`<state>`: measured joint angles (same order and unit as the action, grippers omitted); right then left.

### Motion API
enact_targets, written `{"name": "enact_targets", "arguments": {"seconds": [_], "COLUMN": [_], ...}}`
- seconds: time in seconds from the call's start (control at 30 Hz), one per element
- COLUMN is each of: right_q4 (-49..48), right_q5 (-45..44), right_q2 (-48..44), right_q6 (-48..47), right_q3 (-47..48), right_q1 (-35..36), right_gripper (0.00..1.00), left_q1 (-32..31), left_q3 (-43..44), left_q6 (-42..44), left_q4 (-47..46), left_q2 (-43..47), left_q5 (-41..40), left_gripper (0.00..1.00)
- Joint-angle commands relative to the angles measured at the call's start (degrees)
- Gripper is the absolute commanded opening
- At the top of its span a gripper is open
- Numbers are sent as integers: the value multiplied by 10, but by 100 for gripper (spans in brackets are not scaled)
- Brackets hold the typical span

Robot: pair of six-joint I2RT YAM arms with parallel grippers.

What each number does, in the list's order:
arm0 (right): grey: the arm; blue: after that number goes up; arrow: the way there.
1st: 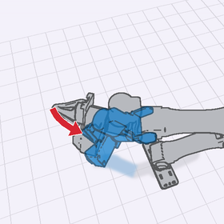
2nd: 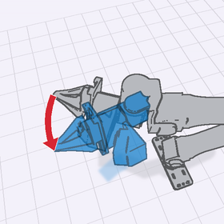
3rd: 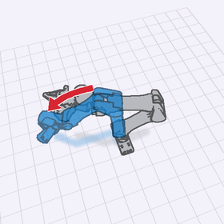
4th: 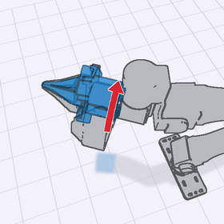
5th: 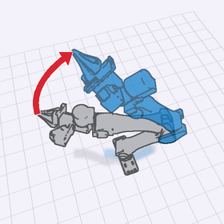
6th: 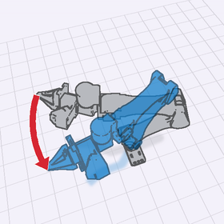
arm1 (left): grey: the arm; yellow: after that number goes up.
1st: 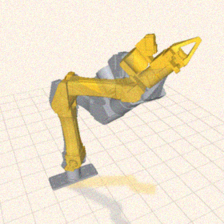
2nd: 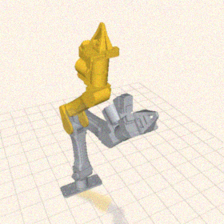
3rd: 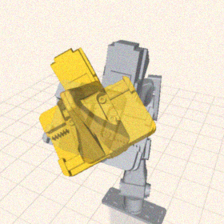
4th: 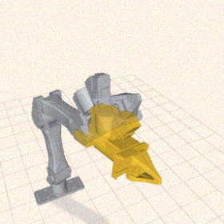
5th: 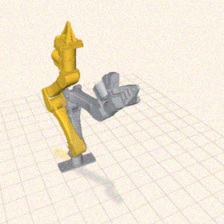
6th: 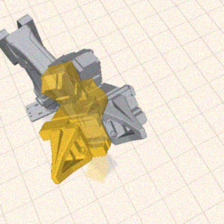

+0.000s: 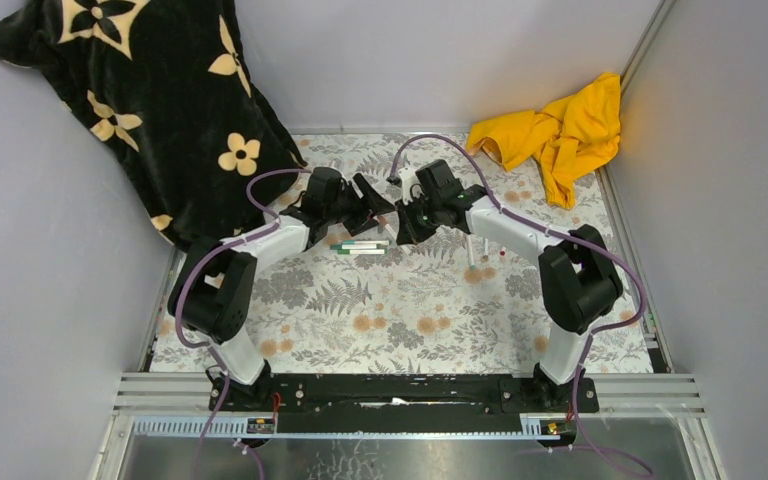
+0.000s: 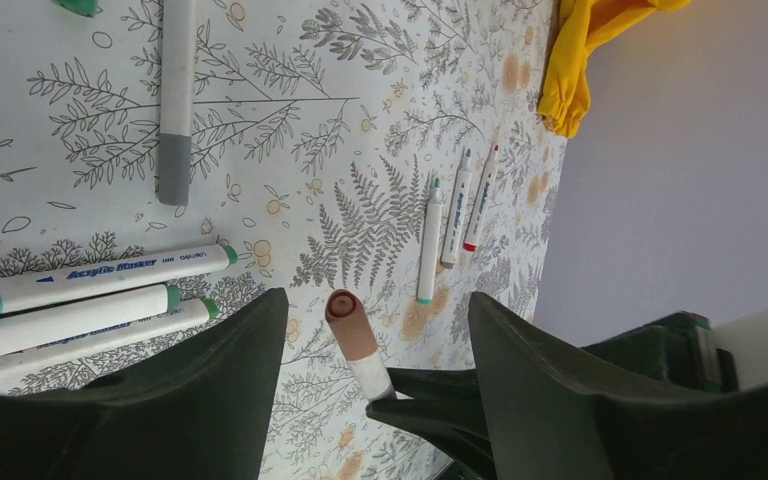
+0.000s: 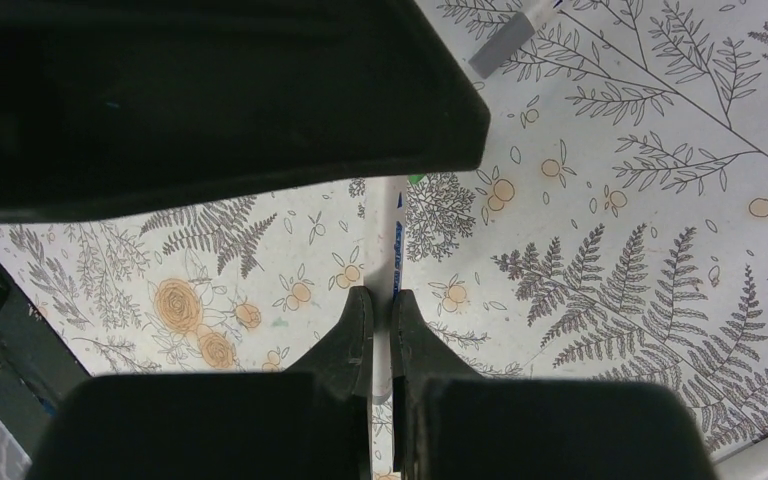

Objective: Open the pen caps

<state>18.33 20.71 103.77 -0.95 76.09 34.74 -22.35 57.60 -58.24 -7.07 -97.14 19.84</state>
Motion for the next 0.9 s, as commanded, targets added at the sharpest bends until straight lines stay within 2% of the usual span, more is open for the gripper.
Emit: {"name": "enact_targets", "arguments": {"seconds": [0.0, 0.17, 0.3, 0.67, 0.87], "right_q4": [-24, -27, -27, -28, -30], "right_q5": [16, 16, 17, 11, 1], "right_q2": [-39, -44, -46, -49, -49], "right_q6": [6, 6, 6, 6, 6], "right_q3": [7, 4, 0, -7, -8], "right_q1": [5, 5, 6, 5, 5], "right_gripper": [0, 0, 0, 0, 0], "left_q1": [-8, -12, -15, -21, -22], "left_q3": [19, 26, 30, 40, 36], "left_q6": [-9, -14, -20, -24, -20], "left_q4": [-29, -30, -31, -29, -29], "left_q2": [-12, -19, -21, -17, -11], "left_q5": [-19, -25, -32, -41, -39], "left_gripper": [71, 58, 56, 36, 19]}}
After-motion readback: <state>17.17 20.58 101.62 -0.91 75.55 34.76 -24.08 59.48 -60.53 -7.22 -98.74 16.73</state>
